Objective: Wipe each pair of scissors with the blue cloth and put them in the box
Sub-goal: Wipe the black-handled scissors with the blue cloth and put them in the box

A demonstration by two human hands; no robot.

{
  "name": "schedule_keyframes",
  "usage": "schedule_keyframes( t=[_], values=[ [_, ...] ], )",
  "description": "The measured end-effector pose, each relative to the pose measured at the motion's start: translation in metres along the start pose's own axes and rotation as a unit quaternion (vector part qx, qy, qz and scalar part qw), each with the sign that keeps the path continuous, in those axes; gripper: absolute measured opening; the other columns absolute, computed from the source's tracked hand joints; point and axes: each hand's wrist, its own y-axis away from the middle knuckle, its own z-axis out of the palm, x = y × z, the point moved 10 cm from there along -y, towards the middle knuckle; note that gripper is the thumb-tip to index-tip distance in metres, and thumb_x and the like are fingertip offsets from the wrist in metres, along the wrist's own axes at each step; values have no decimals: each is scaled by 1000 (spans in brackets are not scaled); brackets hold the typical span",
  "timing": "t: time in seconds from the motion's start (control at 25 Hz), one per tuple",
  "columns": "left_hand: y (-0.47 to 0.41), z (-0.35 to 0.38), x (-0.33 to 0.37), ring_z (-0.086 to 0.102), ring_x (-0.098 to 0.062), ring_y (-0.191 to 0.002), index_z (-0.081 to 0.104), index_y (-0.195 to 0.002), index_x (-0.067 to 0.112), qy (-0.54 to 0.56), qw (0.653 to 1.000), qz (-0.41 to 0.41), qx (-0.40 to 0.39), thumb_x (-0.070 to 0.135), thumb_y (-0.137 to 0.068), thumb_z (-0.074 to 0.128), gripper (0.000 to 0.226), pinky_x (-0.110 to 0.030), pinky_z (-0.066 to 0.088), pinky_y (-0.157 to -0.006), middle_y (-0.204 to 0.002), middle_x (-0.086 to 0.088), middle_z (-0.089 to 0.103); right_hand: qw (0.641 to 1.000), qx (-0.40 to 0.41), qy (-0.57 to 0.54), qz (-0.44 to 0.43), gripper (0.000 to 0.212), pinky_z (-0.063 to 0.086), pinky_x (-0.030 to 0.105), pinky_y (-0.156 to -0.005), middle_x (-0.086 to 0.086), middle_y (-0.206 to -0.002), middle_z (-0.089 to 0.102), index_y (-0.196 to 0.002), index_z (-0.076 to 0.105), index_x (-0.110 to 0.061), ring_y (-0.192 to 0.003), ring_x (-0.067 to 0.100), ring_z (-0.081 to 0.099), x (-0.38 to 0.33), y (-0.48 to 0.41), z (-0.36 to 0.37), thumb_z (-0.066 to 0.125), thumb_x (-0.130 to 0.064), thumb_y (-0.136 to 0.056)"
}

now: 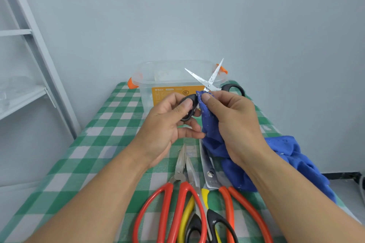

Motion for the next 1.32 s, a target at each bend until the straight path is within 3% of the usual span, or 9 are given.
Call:
schedule_keyframes(
  t=[0.12,0.28,0.48,0.64,0.92,1.16,1.32],
  values=[
    [0,0,-1,63,-19,-65,54,-94,5,10,1000,4,6,18,-88,57,14,-33,59,-62,-85,-12,63,999,41,4,-10,18,50,27,-60,-1,-64,68,-81,74,-13,-59,10,59,-3,0,-10,69,-23,-94],
    [2,2,-2,69,-20,-70,52,-89,6,-55,998,18,10,1,-87,64,13,-32,60,-68,-80,-8,63,997,65,-43,-5,13,55,30,-63,5,-74,71,-91,71,-6,-65,13,65,-2,-1,-14,73,-19,-91],
    [3,4,0,72,-22,-74,51,-88,2,-87,996,28,17,-12,-85,65,20,-35,62,-73,-82,-12,63,994,77,-72,3,11,50,35,-65,13,-73,66,-83,67,-6,-66,21,60,1,-2,-16,72,-13,-90],
    [4,5,1,73,-21,-75,52,-87,2,-98,995,28,21,-13,-83,67,22,-36,62,-75,-82,-11,66,995,69,-74,2,20,43,36,-63,14,-67,58,-73,63,-9,-64,22,52,1,-1,-13,65,-11,-93],
    [6,5,-1,73,-22,-75,54,-87,2,-89,995,7,36,-13,-83,68,21,-35,62,-74,-80,-9,69,994,81,-76,10,21,40,41,-63,14,-67,53,-75,62,-9,-67,25,47,4,-1,-14,56,-7,-95],
    [6,-1,-3,75,-28,-79,56,-84,7,-29,997,-23,62,4,-68,75,25,-33,61,-73,-90,-20,72,989,97,-114,17,10,49,42,-74,14,-76,64,-76,69,-11,-74,26,59,6,-5,-23,63,-14,-83],
    [6,-2,-4,74,-27,-80,56,-84,8,-30,997,-22,62,6,-68,75,25,-36,61,-76,-84,-14,71,987,78,-132,41,15,49,36,-63,9,-71,64,-75,68,-14,-66,23,60,10,-2,-19,65,-6,-87]
  ],
)
